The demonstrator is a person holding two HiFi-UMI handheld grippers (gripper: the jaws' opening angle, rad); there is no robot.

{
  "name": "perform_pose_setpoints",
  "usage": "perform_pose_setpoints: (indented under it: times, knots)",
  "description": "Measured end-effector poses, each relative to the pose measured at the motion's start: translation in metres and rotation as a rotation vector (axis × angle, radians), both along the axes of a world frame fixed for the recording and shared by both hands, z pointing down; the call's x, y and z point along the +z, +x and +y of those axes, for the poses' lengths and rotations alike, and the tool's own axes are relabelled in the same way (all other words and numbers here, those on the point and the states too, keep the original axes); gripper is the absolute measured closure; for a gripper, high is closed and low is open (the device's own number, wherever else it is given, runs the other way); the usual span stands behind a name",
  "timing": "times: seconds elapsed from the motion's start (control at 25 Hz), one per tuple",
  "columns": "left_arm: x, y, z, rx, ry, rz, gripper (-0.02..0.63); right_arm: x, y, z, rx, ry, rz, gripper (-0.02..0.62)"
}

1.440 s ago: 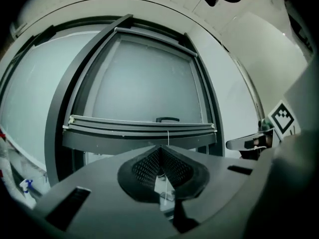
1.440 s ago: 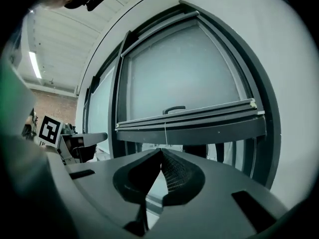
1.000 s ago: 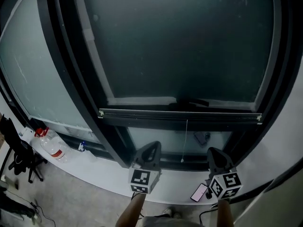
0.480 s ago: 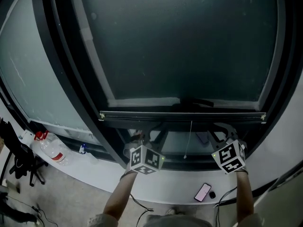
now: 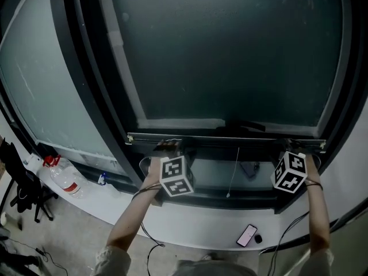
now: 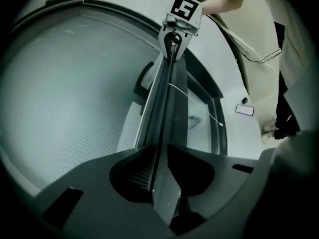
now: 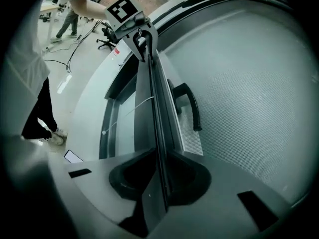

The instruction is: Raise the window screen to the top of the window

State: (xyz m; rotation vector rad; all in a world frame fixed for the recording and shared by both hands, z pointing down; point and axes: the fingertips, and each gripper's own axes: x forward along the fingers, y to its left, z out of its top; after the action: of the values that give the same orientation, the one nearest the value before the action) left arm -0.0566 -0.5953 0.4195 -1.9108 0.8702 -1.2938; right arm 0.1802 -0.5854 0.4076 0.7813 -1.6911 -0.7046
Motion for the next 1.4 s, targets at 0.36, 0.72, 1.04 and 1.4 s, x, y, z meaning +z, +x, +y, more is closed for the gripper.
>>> perform_pose_setpoints:
  times: [0.36, 0.72, 1.04, 1.4]
  knots:
    - [0.006, -0.014, -0.014, -0.047, -0.016, 0.0, 0.518, 0.0, 0.001, -0.004, 0.012, -0.007, 0.046, 0.565]
    - [0.006, -0.013, -0.014, -0.011, -0.126, -0.024, 0.542, 0.0, 0.001, -0.003, -0.001, -0.05, 0.082, 0.566]
    - [0.004, -0.015, -0.014, 0.034, -0.182, -0.115, 0.575, -0.001, 0.0, -0.004, -0.008, -0.103, 0.06, 0.565]
    - [0.005, -0.014, -0.015, 0.026, -0.197, -0.179, 0.583, 0.0, 0.0, -0.004, -0.003, -0.222, 0.145, 0.573]
